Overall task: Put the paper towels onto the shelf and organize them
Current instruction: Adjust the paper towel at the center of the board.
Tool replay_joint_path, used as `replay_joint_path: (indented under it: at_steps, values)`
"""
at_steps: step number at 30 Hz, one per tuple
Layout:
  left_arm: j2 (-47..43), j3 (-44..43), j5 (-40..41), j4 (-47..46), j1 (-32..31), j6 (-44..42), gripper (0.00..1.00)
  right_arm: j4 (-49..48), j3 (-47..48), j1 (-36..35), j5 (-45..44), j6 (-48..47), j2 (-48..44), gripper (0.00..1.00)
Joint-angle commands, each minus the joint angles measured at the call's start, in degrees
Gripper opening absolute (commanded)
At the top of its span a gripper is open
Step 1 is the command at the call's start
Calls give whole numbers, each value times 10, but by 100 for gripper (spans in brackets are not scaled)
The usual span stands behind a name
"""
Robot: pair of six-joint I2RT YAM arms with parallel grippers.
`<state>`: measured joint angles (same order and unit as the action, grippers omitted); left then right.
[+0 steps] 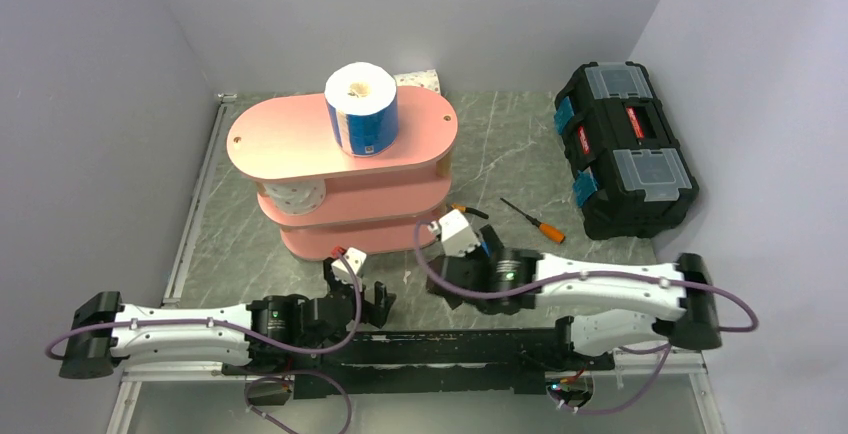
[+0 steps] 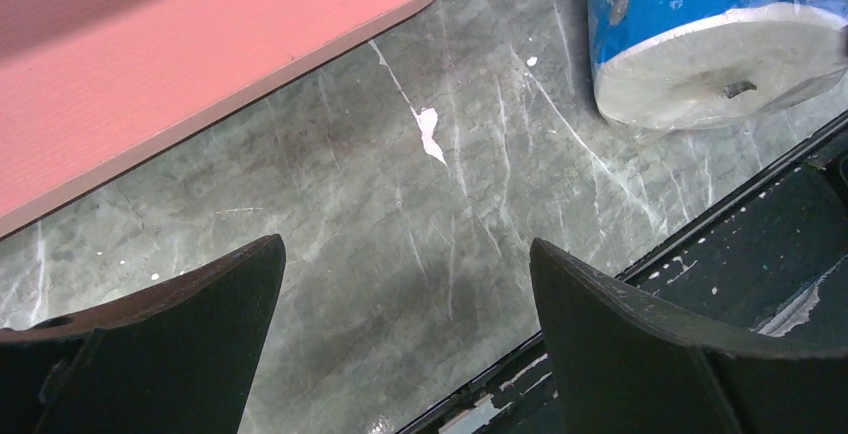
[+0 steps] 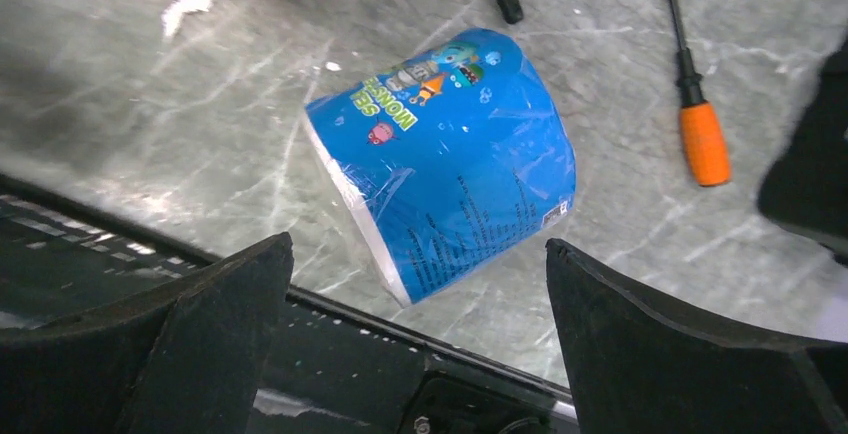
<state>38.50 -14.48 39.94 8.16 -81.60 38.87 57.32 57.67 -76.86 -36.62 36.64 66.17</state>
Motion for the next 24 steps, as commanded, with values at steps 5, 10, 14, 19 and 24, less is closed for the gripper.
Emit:
replay_joint_path:
  at_steps: [5,10,14,19,24]
  values:
    - [-34,7,10,21,-4,47,100,108,18,-69,-147,174,108,99]
    - [-60,19,8,31,-4,61,99,179,48,-103,-165,234,189,99]
    - [-70,26,8,36,-4,68,99,206,63,-116,-177,263,250,100]
    - [-75,28,8,46,-4,75,99,207,63,-117,-190,271,257,99]
    - [-80,33,9,49,-4,79,99,205,64,-116,-185,256,280,99]
